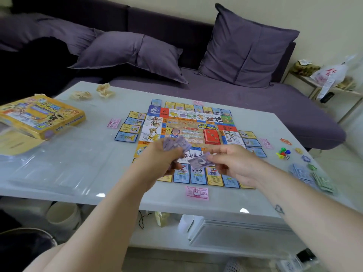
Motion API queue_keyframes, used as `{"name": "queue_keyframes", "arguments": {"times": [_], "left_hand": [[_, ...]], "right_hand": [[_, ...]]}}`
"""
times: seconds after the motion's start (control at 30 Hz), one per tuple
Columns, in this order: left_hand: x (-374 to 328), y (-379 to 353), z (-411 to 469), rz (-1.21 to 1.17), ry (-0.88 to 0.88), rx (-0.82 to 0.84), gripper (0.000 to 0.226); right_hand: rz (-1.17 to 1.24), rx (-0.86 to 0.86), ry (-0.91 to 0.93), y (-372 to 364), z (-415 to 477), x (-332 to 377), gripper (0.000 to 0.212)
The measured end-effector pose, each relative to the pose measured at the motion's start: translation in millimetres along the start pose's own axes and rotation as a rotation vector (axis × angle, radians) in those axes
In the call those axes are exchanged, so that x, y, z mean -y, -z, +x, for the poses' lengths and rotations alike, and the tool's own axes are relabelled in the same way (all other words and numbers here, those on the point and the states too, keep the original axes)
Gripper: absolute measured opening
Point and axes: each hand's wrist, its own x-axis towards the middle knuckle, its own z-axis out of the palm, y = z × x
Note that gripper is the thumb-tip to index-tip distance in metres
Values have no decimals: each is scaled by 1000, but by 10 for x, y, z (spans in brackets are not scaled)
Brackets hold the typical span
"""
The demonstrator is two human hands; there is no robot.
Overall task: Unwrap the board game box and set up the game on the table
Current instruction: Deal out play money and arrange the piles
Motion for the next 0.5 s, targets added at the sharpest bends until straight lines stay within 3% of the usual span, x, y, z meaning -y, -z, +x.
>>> {"name": "queue_keyframes", "arguments": {"times": [0.07, 0.23, 0.5], "left_hand": [[-17, 42, 16, -140, 8, -47, 3], [-20, 29, 17, -383, 58, -67, 6], [11, -14, 6, -381, 61, -39, 16]], "right_hand": [[-43, -76, -1, -34, -3, -196, 20], [-320, -152, 82, -197, -46, -478, 13], [-680, -156, 160, -262, -76, -654, 19]]}}
